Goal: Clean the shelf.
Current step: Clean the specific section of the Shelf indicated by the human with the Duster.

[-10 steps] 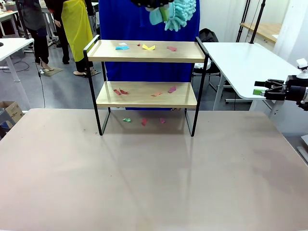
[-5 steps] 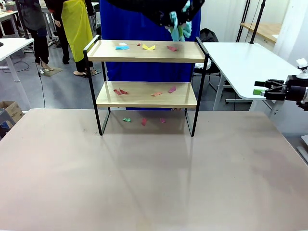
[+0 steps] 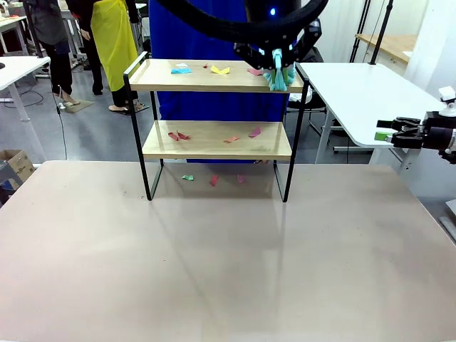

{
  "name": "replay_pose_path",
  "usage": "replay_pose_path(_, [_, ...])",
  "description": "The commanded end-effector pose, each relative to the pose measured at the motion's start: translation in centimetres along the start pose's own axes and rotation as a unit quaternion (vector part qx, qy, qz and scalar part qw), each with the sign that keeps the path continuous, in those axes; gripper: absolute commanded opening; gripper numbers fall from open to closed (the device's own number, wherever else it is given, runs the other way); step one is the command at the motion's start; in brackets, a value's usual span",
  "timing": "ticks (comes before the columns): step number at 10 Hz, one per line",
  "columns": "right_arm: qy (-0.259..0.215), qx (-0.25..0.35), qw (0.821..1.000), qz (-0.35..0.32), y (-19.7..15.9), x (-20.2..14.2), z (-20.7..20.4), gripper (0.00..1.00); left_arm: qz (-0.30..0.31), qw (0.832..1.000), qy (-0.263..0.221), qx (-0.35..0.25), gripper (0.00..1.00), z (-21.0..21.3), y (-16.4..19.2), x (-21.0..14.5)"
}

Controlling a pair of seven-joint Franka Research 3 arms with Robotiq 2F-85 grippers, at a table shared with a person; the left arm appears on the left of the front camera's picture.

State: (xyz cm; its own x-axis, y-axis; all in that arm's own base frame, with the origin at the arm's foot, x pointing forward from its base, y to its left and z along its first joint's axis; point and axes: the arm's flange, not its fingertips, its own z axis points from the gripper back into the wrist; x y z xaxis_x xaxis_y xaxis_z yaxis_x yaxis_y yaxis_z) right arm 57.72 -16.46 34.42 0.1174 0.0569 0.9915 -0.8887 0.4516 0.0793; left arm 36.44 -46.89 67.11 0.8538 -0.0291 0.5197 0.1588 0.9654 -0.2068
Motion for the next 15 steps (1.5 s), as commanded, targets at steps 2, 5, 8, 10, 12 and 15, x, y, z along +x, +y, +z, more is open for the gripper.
replay_pose_path(2, [-0.001, 0.001, 1.0, 0.007, 0.2, 0.2, -0.2, 1.0, 0.026, 0.998, 0.049, -0.001, 0.13, 0.1, -0.5, 0.3])
replay_pose_path(5, [-0.001, 0.001, 1.0, 0.007, 0.2, 0.2, -0.2, 1.0, 0.011, 1.0, 0.024, 0.001, 0.13, -1.0, -0.4, -0.3])
replay_pose_path(8, [-0.001, 0.001, 1.0, 0.007, 0.2, 0.2, -0.2, 1.0, 0.014, 0.994, 0.072, 0.084, 0.13, 0.3, 5.2, 0.9])
replay_pose_path(10, [-0.001, 0.001, 1.0, 0.007, 0.2, 0.2, -0.2, 1.0, 0.037, 0.986, 0.092, 0.135, 0.13, 3.3, 11.5, 2.0])
replay_pose_path(12, [-0.001, 0.001, 1.0, 0.007, 0.2, 0.2, -0.2, 1.0, 0.04, 0.973, 0.125, 0.187, 0.13, 5.2, 17.4, 2.0])
replay_pose_path(15, [-0.001, 0.001, 1.0, 0.007, 0.2, 0.2, -0.2, 1.0, 0.018, 0.962, 0.096, 0.256, 0.13, 6.8, 21.1, 0.6])
